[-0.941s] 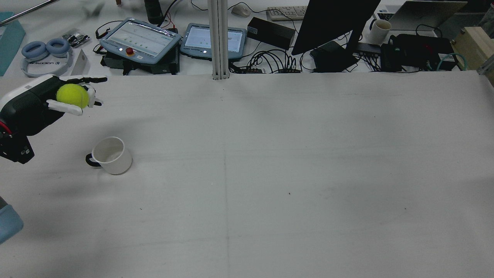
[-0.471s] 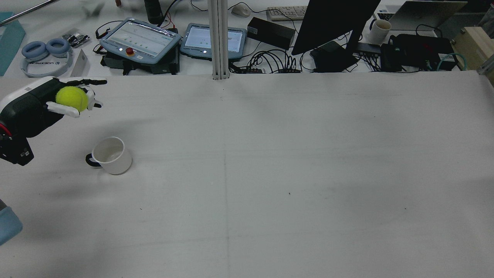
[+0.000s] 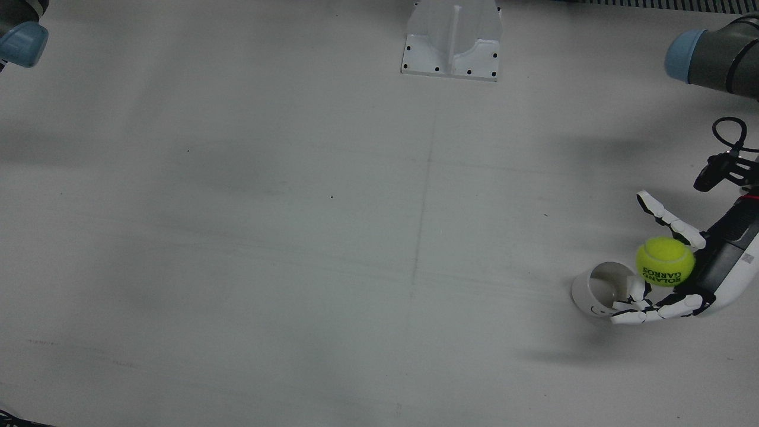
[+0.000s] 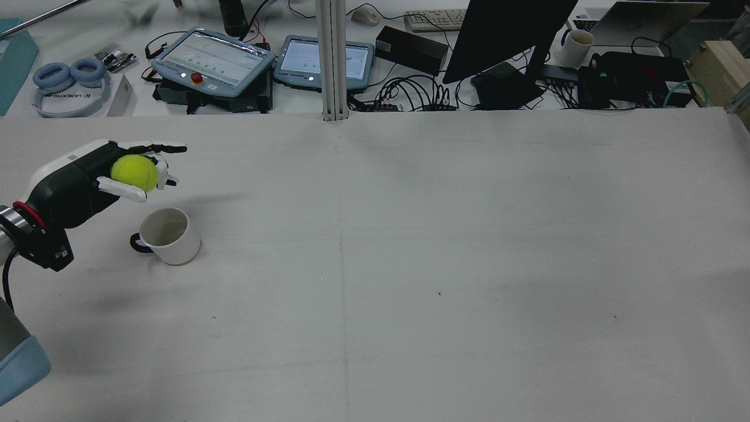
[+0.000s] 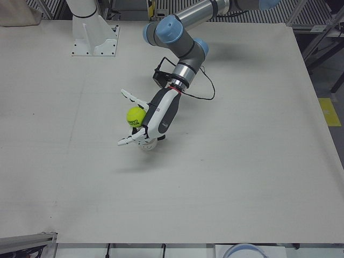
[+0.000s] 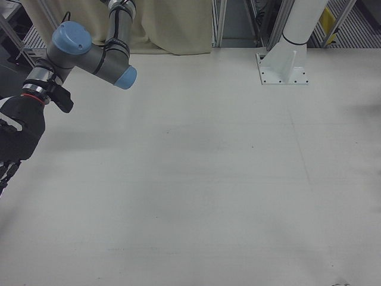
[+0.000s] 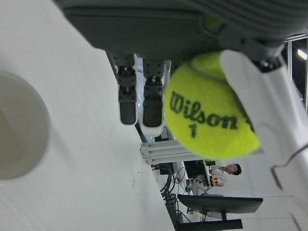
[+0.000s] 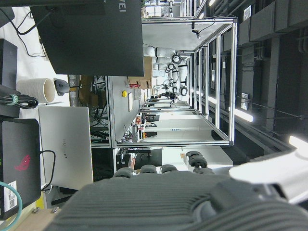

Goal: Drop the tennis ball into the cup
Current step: 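Open the left hand fingers to release the ball into the mug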

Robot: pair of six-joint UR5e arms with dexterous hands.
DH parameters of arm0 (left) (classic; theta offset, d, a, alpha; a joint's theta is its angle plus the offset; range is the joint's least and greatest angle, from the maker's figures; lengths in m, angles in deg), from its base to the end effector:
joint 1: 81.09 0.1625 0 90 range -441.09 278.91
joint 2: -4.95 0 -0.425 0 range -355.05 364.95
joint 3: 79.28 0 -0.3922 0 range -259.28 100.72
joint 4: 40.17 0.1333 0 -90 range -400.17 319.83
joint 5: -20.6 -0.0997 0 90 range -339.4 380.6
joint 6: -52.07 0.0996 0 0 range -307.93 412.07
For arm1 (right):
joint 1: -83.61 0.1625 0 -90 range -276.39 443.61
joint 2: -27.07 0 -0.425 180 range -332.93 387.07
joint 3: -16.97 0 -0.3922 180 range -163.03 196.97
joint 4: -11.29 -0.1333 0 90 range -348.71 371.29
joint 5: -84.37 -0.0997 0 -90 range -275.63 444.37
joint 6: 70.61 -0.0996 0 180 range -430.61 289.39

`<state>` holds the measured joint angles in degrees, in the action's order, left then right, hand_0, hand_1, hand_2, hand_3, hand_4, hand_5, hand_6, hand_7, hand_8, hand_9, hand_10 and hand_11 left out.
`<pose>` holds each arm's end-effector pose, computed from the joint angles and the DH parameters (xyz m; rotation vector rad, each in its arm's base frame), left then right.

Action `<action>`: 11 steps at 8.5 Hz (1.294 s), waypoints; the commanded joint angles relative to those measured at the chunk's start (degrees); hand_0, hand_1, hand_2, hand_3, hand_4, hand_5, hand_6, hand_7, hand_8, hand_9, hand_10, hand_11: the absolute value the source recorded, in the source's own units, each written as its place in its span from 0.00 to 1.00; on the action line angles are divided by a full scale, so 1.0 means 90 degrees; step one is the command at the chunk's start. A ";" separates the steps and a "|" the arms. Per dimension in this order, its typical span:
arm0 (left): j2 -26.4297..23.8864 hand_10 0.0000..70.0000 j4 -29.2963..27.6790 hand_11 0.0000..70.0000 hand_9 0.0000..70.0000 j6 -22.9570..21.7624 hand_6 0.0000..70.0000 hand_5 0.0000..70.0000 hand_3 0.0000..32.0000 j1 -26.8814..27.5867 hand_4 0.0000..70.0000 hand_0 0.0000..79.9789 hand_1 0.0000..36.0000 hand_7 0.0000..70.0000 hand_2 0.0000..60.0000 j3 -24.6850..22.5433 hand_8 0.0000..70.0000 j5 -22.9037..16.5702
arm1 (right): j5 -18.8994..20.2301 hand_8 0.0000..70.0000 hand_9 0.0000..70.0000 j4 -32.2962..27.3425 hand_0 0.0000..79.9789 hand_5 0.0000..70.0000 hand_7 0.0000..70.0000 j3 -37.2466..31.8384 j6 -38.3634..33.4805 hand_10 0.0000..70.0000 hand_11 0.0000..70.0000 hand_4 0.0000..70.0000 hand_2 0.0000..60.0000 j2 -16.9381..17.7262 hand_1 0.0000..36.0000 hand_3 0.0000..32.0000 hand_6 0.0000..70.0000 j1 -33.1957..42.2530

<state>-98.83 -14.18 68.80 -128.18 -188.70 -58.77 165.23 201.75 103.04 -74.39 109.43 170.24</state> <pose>0.2559 -0.4981 0.4471 -0.2955 2.0009 -1.6349 0.1175 -0.5417 0.6689 -0.0551 2.0170 -2.2609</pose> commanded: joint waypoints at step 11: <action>-0.0622 0.00 0.0011 0.00 0.02 0.0152 0.01 0.00 0.00 -0.1189 0.05 0.50 0.34 0.21 0.22 -0.0101 0.00 -0.0223 | 0.0000 0.00 0.00 0.0000 0.00 0.00 0.00 0.0007 0.0000 0.00 0.00 0.00 0.00 0.0000 0.00 0.00 0.00 0.0003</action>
<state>-98.55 -15.78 68.68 -131.20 -190.58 -59.01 165.26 201.75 103.10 -74.39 109.43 170.27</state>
